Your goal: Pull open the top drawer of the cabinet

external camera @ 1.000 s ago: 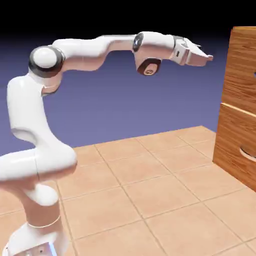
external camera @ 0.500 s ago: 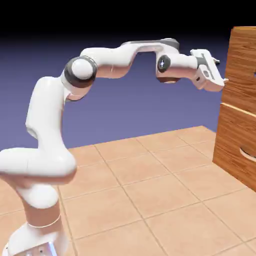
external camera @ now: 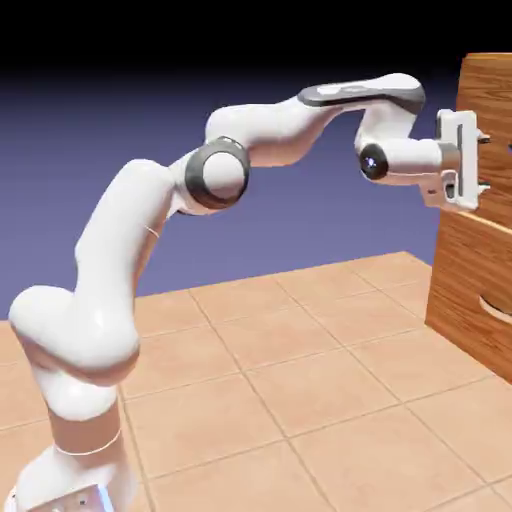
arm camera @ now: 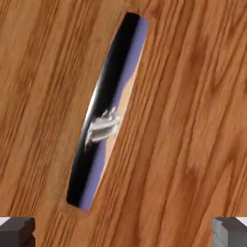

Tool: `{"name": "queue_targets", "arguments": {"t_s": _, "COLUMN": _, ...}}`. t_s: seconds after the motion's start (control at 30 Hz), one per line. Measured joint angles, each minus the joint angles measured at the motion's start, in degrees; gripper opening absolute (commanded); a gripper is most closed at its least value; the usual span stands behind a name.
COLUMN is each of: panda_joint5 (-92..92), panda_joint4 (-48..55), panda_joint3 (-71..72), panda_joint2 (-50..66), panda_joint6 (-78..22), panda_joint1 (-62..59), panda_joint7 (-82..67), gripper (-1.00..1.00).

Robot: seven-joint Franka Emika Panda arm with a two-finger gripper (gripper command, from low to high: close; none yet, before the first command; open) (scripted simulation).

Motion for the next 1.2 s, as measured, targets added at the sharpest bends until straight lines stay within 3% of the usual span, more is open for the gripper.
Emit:
{"name": "queue_targets", "arguments": {"t_s": 0.2, "panda_joint5": 7.29, "panda_joint4": 5.65, "panda_joint3": 8.23, "panda_joint2": -0.43, "panda_joint6": 0.35, "panda_joint1": -8.45, "panda_joint7": -2.01, "gripper": 0.0}}
{"name": "queue_targets", "arguments": {"t_s": 1.2, "panda_joint5": -35.73, "panda_joint4": 24.32, "panda_joint3": -22.69, "panda_joint2": -24.22, "panda_joint6": -5.59, "panda_joint1": -4.43, "panda_joint7": 72.73, "gripper": 0.0}}
